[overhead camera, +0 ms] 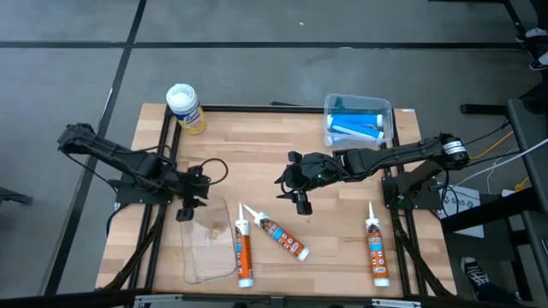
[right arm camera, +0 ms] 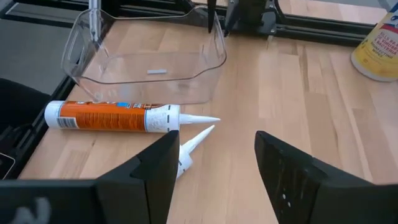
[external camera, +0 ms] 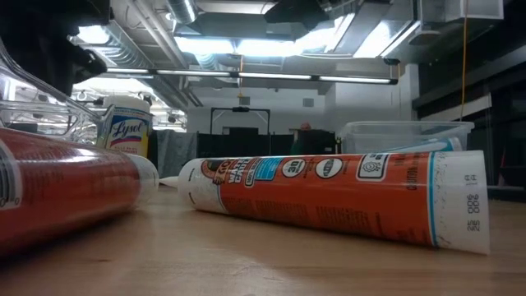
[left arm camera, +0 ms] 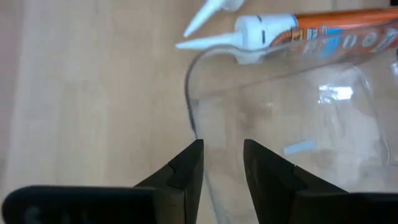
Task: Pick & place silicon tubes, Sealant and Lysol wipes
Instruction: Move the transparent bin to the center of the table
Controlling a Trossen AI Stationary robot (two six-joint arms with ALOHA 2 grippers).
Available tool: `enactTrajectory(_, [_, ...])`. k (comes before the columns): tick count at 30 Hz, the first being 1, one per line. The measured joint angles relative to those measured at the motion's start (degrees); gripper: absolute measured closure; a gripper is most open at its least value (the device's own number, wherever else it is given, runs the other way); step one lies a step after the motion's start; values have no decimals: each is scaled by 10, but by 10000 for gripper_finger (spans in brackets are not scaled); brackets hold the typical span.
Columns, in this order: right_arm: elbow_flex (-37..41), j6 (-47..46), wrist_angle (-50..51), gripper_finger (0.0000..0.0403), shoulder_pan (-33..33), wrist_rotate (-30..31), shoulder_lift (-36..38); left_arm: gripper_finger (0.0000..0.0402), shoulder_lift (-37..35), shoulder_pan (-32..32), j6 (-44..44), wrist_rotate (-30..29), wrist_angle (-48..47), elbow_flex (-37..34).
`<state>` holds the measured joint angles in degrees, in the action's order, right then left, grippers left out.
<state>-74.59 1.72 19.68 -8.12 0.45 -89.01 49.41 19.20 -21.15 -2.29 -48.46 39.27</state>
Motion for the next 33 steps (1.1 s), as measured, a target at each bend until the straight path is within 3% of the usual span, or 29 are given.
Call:
enactTrajectory(4, [0,0,1,192,0,0,0,300,17,0,-12,26,-1,1])
enactTrajectory(12, [0,-2,2,192,0,0,0,310,60,-2,-8,5,-38,1])
enactTrajectory(16, [0,-2,2,192,0,0,0,313,68,-2,-14,26,-31,3])
enactTrajectory(22, [0,1,3,192,0,0,0,314,68,-2,-12,33,-28,42])
enactTrajectory(30, [0,2,3,192,0,0,0,314,67,-2,-33,-96,-130,89])
enactTrajectory(33, [0,2,4,192,0,0,0,314,67,-2,-63,-106,-167,89])
